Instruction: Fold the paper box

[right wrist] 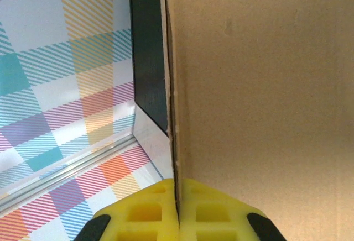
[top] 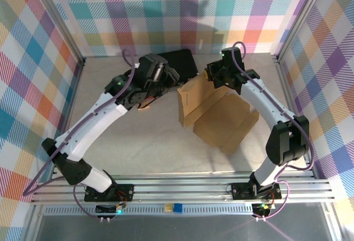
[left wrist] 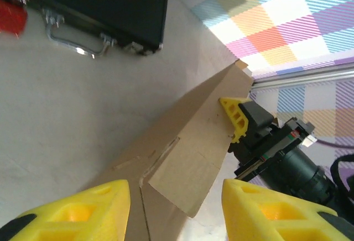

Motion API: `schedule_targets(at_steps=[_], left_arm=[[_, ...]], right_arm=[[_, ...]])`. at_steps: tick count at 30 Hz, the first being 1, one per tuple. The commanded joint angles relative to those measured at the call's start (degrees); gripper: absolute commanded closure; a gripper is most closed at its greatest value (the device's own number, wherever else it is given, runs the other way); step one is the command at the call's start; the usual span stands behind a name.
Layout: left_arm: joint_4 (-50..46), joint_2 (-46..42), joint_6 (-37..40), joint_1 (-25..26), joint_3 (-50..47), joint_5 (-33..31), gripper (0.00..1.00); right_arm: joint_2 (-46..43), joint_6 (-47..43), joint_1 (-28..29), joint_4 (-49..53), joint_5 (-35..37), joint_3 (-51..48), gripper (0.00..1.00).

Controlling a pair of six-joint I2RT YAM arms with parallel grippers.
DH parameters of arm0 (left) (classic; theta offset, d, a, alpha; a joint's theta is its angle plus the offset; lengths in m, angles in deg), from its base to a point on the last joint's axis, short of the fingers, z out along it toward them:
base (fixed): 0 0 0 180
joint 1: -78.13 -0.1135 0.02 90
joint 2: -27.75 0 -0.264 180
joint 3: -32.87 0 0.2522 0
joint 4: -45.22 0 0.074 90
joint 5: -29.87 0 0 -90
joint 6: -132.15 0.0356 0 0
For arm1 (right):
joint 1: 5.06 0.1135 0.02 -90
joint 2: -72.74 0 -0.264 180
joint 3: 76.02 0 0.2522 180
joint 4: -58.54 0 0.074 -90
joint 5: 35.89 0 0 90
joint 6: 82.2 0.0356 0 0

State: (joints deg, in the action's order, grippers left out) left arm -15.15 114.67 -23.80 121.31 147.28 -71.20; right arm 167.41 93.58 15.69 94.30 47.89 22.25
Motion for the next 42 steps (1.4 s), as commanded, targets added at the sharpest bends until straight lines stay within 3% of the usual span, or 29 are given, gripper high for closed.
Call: schedule_targets(at_steps=[1, 11, 15, 21, 42], left_arm=[[3.35, -0.09, -10.58, -0.20, 4.22, 3.88, 0.54], [-0.63, 2.65, -23.17, 1.60, 6.85, 4.53, 0.56], [1.88, 5.34, -25.45, 1.92, 6.94, 5.64, 0.56], [-2.37, 8.20, -29.12, 2.95, 8.54, 6.26, 0.54], [0.65, 14.44, -28.97, 1.67, 8.65, 9.31, 0.45]], right_arm=[[-1.86, 1.14, 0.69, 0.67, 2.05, 0.39, 1.00], [-3.06, 1.93, 1.47, -2.00, 3.76, -2.35, 1.00], [-3.01, 2.45, 1.79, -1.84, 3.93, -1.89, 1.00], [-3.33, 2.97, 1.92, -1.96, 3.94, -2.26, 1.00], [-4.65, 4.84, 2.27, -0.23, 3.05, -2.05, 1.00]])
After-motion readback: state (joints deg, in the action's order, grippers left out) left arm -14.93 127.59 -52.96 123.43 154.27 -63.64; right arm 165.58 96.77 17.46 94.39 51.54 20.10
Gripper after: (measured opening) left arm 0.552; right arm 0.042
